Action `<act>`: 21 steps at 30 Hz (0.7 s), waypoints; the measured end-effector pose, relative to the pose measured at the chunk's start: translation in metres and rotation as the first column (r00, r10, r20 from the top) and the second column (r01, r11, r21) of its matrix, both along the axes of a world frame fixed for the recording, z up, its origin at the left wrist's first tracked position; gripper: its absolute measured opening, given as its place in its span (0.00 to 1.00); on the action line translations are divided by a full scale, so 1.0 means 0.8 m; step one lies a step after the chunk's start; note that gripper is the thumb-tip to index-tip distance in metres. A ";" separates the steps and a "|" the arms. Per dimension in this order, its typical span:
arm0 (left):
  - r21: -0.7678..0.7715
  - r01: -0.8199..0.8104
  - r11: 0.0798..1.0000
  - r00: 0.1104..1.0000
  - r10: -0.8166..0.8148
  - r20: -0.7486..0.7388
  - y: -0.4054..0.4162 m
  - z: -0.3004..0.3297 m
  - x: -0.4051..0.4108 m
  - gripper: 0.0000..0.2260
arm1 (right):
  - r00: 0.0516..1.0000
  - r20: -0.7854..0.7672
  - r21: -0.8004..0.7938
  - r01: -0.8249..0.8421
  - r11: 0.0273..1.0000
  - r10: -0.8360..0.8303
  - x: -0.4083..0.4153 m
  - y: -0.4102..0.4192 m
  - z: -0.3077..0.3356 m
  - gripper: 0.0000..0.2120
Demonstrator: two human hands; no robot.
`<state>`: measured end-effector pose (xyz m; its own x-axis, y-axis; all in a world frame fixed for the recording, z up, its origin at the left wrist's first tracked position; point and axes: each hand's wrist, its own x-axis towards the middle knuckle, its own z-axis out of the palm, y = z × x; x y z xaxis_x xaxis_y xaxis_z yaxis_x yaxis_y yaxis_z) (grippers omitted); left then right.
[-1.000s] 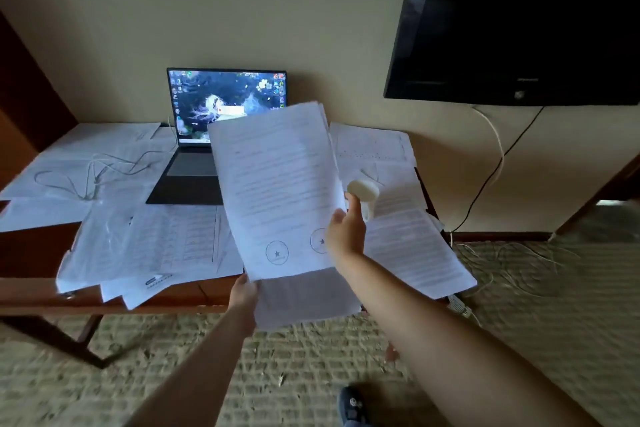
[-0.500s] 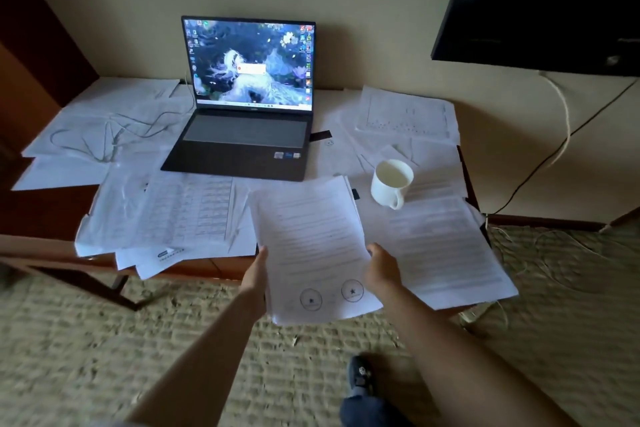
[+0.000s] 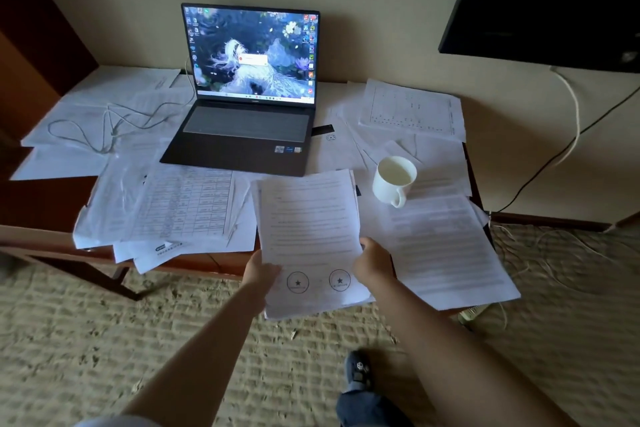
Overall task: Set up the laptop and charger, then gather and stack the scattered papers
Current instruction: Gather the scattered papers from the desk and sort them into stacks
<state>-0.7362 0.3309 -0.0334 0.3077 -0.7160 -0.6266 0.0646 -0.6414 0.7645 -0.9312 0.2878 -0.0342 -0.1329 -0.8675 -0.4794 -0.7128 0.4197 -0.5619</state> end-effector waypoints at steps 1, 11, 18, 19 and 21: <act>-0.009 0.007 1.000 1.000 -0.007 0.016 0.000 0.003 0.001 0.15 | 1.000 -0.004 0.008 -0.016 1.000 0.016 -0.002 -0.006 0.000 0.16; -0.038 -0.138 0.990 0.988 0.140 0.059 0.037 0.026 0.016 0.16 | 0.948 0.107 -0.213 0.317 0.924 -0.300 -0.016 -0.059 0.043 0.19; -0.164 -0.136 0.977 0.980 0.157 0.122 -0.031 0.060 -0.009 0.15 | 0.739 0.312 0.005 0.628 0.779 -0.597 -0.010 -0.112 0.055 0.27; -0.184 -0.139 0.973 0.977 0.165 0.137 -0.040 0.063 -0.015 0.14 | 0.697 0.336 0.061 0.656 0.753 -0.634 -0.011 -0.121 0.056 0.27; -0.222 -0.142 0.965 0.967 0.184 0.179 -0.058 0.072 -0.029 0.13 | 0.569 0.404 0.204 0.707 0.677 -0.716 -0.018 -0.143 0.054 0.28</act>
<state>-0.7591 0.2845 0.0242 0.5328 -0.7527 -0.3867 -0.0095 -0.4622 0.8867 -0.9452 0.1736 0.0087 -0.4878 -0.5735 -0.6581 0.1266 0.6995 -0.7034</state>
